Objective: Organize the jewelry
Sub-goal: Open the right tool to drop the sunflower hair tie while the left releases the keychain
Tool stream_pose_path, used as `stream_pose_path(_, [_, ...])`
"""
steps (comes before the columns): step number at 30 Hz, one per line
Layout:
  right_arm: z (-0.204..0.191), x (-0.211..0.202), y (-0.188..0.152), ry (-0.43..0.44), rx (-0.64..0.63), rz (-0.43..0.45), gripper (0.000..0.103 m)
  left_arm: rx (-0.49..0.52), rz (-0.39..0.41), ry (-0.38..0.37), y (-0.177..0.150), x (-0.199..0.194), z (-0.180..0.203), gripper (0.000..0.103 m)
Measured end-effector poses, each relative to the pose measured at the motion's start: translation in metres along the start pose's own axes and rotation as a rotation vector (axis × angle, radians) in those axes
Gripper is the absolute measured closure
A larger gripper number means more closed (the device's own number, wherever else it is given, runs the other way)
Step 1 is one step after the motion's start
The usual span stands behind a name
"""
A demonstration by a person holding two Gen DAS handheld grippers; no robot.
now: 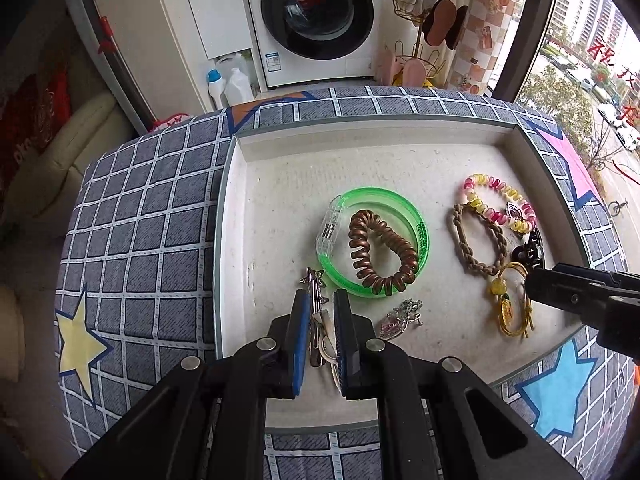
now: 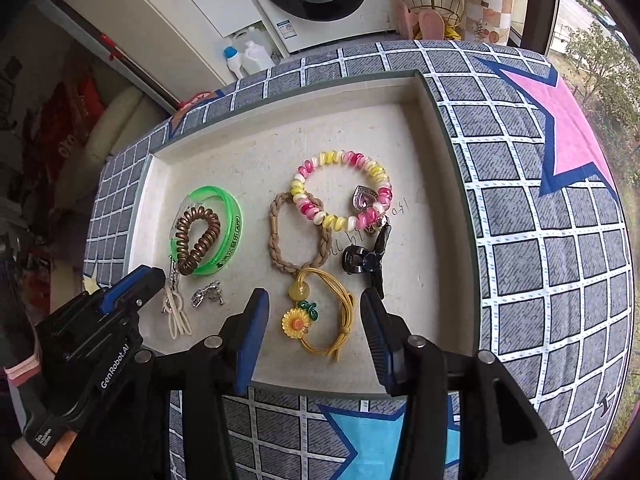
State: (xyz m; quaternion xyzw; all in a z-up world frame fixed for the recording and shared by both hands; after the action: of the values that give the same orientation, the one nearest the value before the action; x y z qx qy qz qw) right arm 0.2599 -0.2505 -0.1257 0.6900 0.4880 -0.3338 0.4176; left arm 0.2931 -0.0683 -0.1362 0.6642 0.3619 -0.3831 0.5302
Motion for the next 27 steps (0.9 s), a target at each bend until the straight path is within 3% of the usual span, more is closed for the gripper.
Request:
stream_pose_path(1, [0.001, -0.004, 0.0, 0.004, 0.007, 0.007, 0.052, 0.004, 0.006, 0.001, -0.001, -0.002, -0.001, 0.071])
stream_pose_path(2, [0.002, -0.007, 0.0, 0.008, 0.015, 0.014, 0.052, 0.001, 0.013, 0.001, 0.0, -0.004, -0.001, 0.038])
stream_pose_path(3, [0.003, -0.011, 0.0, 0.012, 0.023, 0.019, 0.052, -0.011, 0.032, 0.01, 0.0, -0.008, -0.002, 0.012])
stream_pose_path(5, [0.005, -0.015, 0.001, 0.019, 0.037, 0.026, 0.052, -0.017, 0.074, 0.026, 0.004, -0.014, -0.002, 0.011])
stream_pose_path(14, [0.007, -0.022, -0.001, 0.027, 0.057, 0.03, 0.051, -0.014, 0.045, 0.0, 0.006, -0.017, -0.001, 0.011])
stream_pose_path(16, [0.008, -0.023, -0.003, 0.028, 0.058, 0.024, 0.05, -0.01, 0.046, 0.005, 0.005, -0.018, 0.0, 0.009])
stream_pose_path(17, [0.009, -0.024, -0.003, 0.028, 0.058, 0.02, 0.048, -0.009, 0.043, 0.008, 0.004, -0.019, -0.001, 0.001])
stream_pose_path(27, [0.008, -0.019, -0.009, 0.004, 0.053, -0.012, 0.033, 0.006, 0.032, 0.034, -0.007, -0.032, -0.001, 0.0])
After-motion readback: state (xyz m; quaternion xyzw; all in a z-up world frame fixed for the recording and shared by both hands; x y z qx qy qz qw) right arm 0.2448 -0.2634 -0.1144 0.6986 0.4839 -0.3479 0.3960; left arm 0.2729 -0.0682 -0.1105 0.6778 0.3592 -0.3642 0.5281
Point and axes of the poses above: each gripper's, at about its wrist camera, not at the fingertips, and x roughly the way its jaws point, z to its right, y to its top, the point moved 2 cm from there along x, roughly the way its jaws point, and after that the axes turned 7 degrees about y, right-handed, at the moved point
